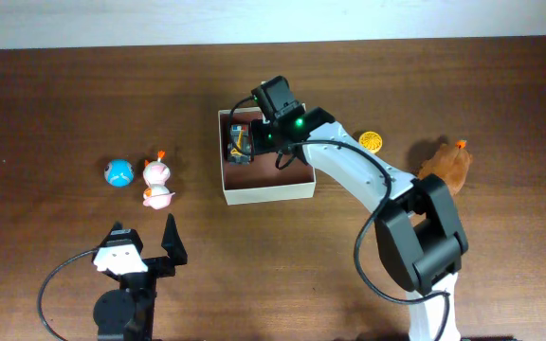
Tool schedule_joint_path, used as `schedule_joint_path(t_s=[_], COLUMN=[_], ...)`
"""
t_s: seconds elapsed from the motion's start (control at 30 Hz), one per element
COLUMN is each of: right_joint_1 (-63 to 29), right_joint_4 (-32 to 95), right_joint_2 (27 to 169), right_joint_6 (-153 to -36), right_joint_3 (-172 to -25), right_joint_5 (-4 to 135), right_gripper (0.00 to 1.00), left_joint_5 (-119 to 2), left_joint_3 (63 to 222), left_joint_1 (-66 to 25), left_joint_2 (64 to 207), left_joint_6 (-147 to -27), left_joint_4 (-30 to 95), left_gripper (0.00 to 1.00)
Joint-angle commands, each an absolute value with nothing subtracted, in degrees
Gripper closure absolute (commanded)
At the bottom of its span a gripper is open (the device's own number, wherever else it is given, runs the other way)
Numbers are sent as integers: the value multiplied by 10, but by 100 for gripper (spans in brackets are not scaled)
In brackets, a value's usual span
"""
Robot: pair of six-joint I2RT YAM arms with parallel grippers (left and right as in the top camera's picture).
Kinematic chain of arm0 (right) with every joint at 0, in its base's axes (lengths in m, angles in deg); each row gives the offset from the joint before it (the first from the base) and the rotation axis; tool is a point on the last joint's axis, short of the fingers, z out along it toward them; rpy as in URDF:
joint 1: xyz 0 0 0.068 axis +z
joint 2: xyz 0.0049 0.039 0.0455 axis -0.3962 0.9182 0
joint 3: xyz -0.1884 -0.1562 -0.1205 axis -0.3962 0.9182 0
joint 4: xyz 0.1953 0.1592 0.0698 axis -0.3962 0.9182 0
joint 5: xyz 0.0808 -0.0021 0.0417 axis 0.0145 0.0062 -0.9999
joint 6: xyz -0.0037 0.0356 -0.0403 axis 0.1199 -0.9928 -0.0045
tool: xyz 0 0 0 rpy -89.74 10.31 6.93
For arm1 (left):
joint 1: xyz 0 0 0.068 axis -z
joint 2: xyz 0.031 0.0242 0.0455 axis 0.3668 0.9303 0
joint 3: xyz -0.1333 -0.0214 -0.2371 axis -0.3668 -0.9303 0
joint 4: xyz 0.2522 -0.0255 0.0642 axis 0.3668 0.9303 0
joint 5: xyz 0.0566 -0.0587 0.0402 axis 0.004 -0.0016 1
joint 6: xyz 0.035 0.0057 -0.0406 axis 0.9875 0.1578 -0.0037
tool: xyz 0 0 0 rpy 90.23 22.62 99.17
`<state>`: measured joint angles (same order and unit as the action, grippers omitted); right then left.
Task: Pack container
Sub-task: 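Lower the truck into the box's left side and open right gripper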
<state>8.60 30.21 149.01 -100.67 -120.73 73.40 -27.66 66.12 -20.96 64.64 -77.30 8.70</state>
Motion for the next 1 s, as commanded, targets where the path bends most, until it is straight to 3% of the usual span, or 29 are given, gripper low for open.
schedule_joint_path(t_s=[0.0,0.43,0.73,0.97], right_joint_1=[84,84,84,83], right_joint_4=[292,245,204,209], right_joint_2=[1510,1551,1551,1551], right_joint_6=[-1003,-1003,-952,-945], right_joint_3=[-1208,-1208,-1208,-1208], right_joint_5=[777,783,672,669], right_gripper=[57,55,55,55], left_joint_5=[-283,-283,-283,-283], left_joint_3=[658,658,658,658], left_joint_1=[-213,-213,-213,-213], left_joint_2=[642,642,642,642], left_joint_6=[-764,-764,-764,-764], left_joint_4=[85,85,85,85], left_gripper=[1,0,0,0])
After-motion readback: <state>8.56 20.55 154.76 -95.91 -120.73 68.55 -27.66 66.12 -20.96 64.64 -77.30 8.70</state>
